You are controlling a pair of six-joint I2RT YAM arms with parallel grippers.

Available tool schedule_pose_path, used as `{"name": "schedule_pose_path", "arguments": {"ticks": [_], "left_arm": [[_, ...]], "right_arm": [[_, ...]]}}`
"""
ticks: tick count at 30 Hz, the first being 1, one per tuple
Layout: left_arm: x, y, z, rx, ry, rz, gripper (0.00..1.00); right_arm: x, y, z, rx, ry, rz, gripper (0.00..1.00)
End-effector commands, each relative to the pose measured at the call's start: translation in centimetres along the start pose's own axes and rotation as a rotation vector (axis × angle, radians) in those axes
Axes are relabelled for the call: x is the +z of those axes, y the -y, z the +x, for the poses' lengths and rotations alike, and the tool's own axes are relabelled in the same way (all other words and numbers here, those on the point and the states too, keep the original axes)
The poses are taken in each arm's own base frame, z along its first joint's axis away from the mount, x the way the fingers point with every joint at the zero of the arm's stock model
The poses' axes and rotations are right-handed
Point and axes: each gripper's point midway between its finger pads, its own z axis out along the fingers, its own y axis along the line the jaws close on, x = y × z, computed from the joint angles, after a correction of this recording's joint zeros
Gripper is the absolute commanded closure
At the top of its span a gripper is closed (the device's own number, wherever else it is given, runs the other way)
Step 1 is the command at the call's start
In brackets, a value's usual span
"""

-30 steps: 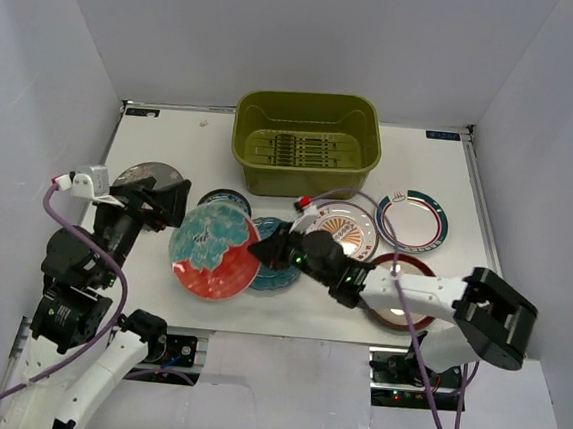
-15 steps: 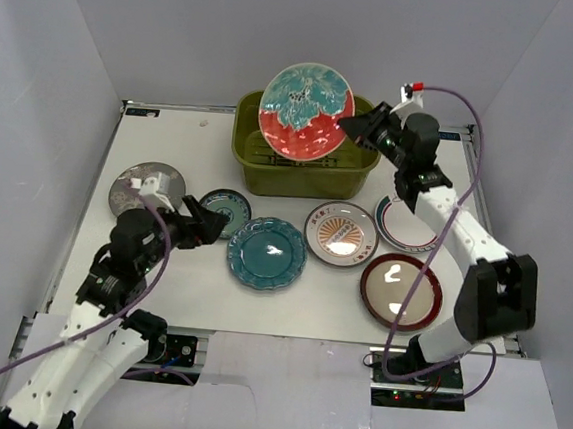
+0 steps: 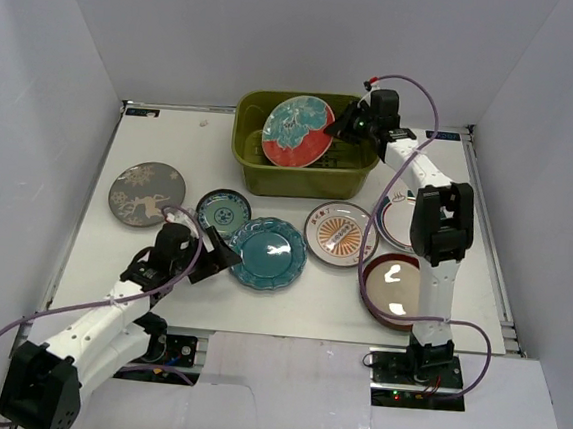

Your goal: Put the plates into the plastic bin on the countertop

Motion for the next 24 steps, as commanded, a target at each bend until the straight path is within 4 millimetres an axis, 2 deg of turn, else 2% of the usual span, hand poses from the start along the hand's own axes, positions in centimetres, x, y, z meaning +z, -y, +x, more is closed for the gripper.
{"name": "schedule_pose_path", "arguments": {"ticks": [1,4,5,7,10,11,13,14,15,16,18,20,21,23,24], "left_arm": [[1.0,0.3,0.1,-0.019,0.007,0.037,0.08],[1.7,-0.6,0.1,-0.015,0.016,0.006,0.08],[1.9,-0.9,-0.1,-0.012,0.025,-0.007,0.08],[2.2,-0.9,-0.3,-0.012,0.033,-0.002,0.08],[2.8,-0.9,0.1,-0.028,0.017,0.004,0.11],[3.0,-1.3,0.3,-0.034,0.011,-0.005,0.11],[3.4,-2.2,0.6,-0.048,0.000,-0.043,0.13],[3.6,-2.0,0.4,-0.046,0.012,-0.034,0.14],[3.7,-1.8,0.2,-0.050,0.023,-0.023,0.16],[3.8,-1.8,0.2,-0.053,0.029,-0.018,0.17],[3.9,-2.0,0.0,-0.063,0.055,-0.008,0.22],[4.1,-2.8,0.5,-0.089,0.066,-0.010,0.26],[4.2,-2.3,0.1,-0.092,0.091,0.026,0.28],[4.3,-2.4,0.8,-0.116,0.082,0.048,0.32],[4.4,-2.6,1.1,-0.122,0.090,0.070,0.34]], "right_arm": [[-1.3,-5.6,-5.4,-0.117,0.124,-0.145,0.92],[0.4,-4.2,-3.7,-0.123,0.084,-0.117,0.92],[1.0,-3.0,-2.7,-0.114,0.059,-0.077,0.90],[1.5,-2.5,-1.9,-0.128,0.044,-0.054,0.85],[1.7,-1.8,-0.7,-0.156,0.029,-0.012,0.60],[1.8,-1.3,-0.1,-0.158,0.019,0.009,0.47],[1.4,-1.9,-0.3,-0.197,0.039,0.033,0.34],[1.3,-1.5,-0.1,-0.203,0.046,0.058,0.24],[0.9,-2.5,-0.4,-0.219,0.060,0.054,0.18],[0.7,-3.1,-0.7,-0.229,0.076,0.051,0.08],[-0.1,-4.7,-0.9,-0.260,0.095,0.042,0.02],[-1.6,-6.8,-1.8,-0.283,0.132,0.011,0.03],[-1.7,-6.7,-0.5,-0.284,0.110,0.008,0.03],[-2.9,-8.3,-0.5,-0.295,0.137,-0.047,0.04],[-4.1,-8.6,0.2,-0.289,0.132,-0.059,0.05]]}}
